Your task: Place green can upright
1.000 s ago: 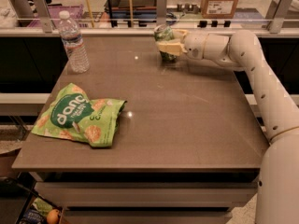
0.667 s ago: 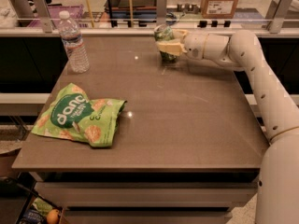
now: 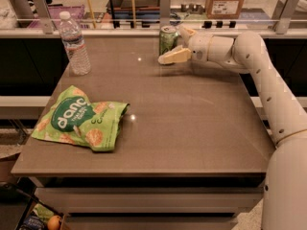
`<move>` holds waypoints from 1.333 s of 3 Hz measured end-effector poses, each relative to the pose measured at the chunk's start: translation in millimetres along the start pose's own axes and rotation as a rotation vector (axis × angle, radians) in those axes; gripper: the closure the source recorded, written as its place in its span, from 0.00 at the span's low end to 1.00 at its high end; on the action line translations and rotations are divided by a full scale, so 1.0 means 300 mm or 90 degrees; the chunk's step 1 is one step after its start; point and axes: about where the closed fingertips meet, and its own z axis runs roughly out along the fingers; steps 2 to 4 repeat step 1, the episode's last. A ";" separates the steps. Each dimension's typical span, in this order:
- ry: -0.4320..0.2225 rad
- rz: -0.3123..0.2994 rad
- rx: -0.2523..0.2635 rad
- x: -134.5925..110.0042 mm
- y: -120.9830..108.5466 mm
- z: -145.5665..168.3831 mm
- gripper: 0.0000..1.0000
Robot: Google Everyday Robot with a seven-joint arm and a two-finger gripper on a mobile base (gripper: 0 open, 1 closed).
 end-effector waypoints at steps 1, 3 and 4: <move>0.000 0.000 0.000 0.000 0.000 0.000 0.00; 0.000 0.000 0.000 0.000 0.000 0.000 0.00; 0.000 0.000 0.000 0.000 0.000 0.000 0.00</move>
Offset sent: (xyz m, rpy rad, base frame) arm 0.0000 0.0000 0.0000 0.0000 0.0000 0.0000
